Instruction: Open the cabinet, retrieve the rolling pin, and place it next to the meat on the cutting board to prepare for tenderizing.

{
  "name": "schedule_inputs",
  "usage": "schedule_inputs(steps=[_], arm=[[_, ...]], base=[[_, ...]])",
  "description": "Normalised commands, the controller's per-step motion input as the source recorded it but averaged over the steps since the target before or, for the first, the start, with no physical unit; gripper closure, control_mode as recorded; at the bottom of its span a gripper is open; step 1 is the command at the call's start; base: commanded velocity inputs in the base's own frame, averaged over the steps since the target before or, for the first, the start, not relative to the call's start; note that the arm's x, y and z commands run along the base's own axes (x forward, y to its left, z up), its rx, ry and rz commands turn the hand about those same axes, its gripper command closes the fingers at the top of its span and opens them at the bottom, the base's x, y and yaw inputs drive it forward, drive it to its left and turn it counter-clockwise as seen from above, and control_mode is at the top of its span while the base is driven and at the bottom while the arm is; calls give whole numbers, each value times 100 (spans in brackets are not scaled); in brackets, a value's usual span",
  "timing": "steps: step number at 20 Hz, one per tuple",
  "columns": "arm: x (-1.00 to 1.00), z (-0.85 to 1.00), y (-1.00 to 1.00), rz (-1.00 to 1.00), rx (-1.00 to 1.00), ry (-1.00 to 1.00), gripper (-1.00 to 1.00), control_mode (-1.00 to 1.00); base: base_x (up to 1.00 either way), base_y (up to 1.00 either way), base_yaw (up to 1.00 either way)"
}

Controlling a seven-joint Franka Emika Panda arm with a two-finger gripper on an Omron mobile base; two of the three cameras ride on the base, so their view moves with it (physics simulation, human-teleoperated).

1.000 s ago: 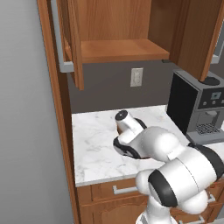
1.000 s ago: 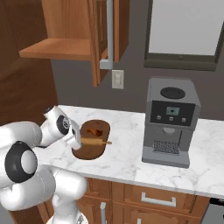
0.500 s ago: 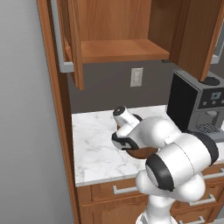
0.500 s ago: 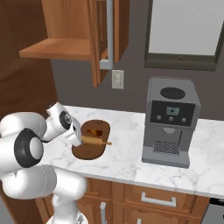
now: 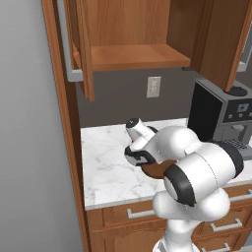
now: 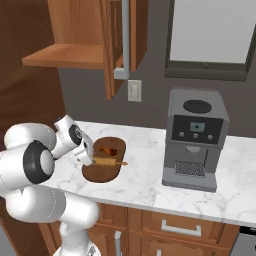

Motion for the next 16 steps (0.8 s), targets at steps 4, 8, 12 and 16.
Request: schedule_inputs(steps=[4,8,12,16], arm=[[-16,3,-3,-1,0,0,-100,-100],[-18,20,0,0,0,0,-100,-100],[-40,27,0,0,0,-1,-100,-100],[-38,38,-1,0,0,-3,-100,-100]], base=[[0,0,0],[0,0,0],[0,0,0],[0,0,0]])
